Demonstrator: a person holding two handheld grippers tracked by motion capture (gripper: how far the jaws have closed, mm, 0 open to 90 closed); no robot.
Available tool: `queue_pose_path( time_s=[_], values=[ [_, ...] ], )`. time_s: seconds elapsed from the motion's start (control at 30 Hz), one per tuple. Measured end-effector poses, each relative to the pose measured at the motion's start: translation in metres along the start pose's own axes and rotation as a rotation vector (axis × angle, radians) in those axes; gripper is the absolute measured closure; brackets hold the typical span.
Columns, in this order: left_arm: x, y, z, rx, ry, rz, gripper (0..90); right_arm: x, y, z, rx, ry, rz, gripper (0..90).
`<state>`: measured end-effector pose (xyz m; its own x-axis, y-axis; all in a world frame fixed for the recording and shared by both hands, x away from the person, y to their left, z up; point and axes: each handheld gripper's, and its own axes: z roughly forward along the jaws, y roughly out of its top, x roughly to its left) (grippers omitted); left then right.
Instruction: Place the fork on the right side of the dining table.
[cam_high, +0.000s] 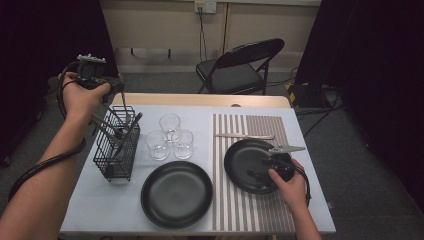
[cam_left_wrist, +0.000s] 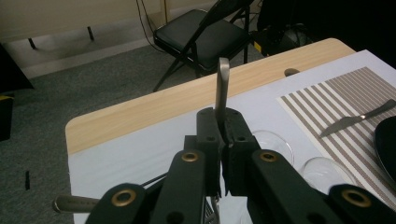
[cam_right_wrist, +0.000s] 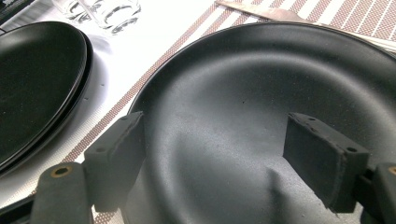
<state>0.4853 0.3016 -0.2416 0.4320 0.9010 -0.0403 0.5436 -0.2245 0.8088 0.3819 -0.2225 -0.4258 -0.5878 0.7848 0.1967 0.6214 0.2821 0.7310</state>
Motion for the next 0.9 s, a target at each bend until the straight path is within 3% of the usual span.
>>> queue_pose_path(
  time_s=[0.37,0.9],
  values=[
    [-0.007,0.017,-0.015,-0.032,0.000,0.015,86.9,0.002,0.002,-0.002,-0.008,0.001,-0.007,20.4],
    [-0.025,0.032,-0.019,-0.052,-0.032,0.030,87.0,0.003,0.003,-0.003,-0.013,0.001,-0.006,20.4]
  ],
)
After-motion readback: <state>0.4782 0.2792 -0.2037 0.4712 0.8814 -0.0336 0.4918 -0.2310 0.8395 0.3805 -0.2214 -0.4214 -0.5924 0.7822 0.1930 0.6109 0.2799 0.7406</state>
